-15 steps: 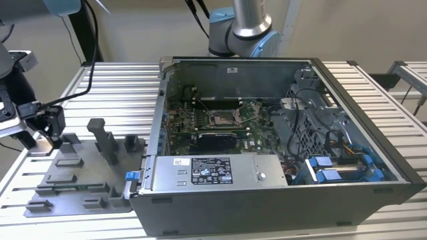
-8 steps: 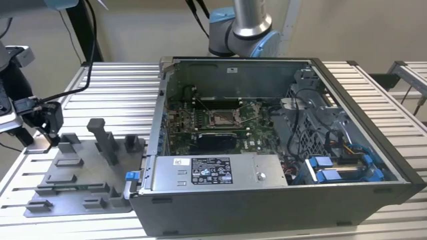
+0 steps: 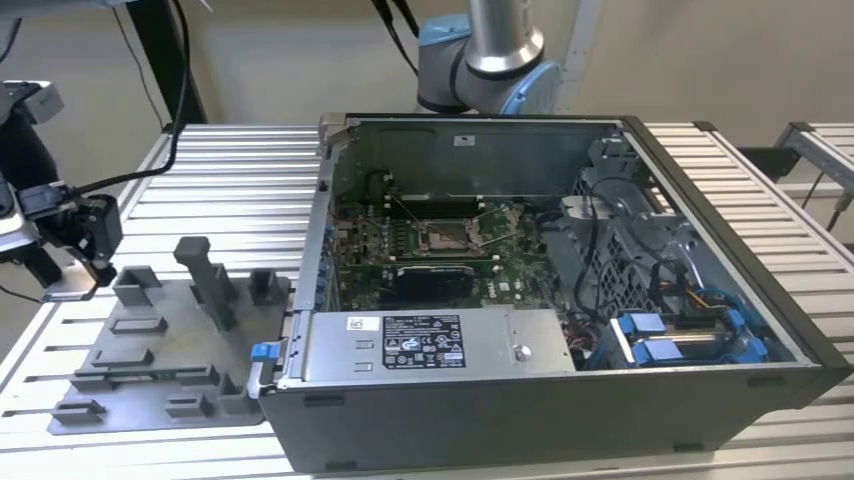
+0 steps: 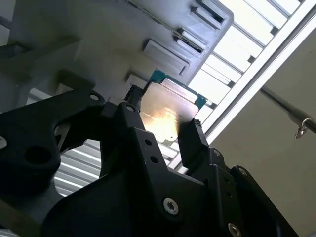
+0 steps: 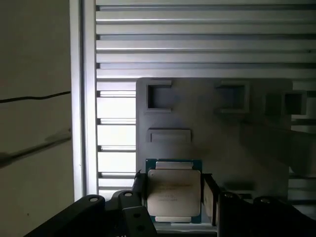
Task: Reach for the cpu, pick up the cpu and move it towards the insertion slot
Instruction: 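Pick up the cpu and move it towards the insertion slot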
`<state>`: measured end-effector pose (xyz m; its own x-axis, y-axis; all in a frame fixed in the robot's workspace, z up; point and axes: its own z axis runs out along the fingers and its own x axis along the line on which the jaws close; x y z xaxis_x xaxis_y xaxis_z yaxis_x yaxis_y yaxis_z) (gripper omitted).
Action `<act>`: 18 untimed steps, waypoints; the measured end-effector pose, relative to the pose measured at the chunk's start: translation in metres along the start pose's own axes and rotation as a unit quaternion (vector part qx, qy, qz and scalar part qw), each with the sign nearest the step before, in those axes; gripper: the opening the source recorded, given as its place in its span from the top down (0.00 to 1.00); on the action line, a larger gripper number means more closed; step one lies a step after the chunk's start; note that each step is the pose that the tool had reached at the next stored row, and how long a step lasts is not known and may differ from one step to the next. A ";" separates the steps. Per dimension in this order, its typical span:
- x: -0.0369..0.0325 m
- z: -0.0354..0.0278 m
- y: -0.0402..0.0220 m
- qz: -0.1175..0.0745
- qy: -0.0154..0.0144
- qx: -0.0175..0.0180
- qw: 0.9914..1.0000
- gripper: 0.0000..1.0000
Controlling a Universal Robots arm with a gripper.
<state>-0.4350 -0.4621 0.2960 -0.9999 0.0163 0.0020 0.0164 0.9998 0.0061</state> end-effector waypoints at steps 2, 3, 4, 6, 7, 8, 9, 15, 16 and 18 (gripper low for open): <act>0.0000 -0.0032 0.0000 0.000 0.000 0.000 1.000 1.00; 0.0000 -0.0047 0.0000 0.000 0.000 0.000 1.000 1.00; 0.0000 -0.0062 0.0001 0.000 0.000 0.000 1.000 1.00; 0.0000 -0.0089 0.0001 0.000 0.000 0.000 1.000 1.00; 0.0000 -0.0103 0.0001 0.000 0.000 0.000 1.000 1.00; 0.0000 -0.0116 0.0001 0.000 0.000 0.000 1.000 1.00; 0.0000 -0.0132 0.0001 0.000 0.000 0.000 1.000 1.00; 0.0001 -0.0210 0.0001 0.000 0.000 0.000 1.000 1.00; 0.0000 -0.0221 0.0001 0.000 0.000 0.000 1.000 1.00; 0.0000 -0.0245 0.0001 0.000 0.000 0.001 1.000 1.00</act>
<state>-0.4350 -0.4621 0.3205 -0.9999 0.0162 0.0021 0.0162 0.9999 0.0051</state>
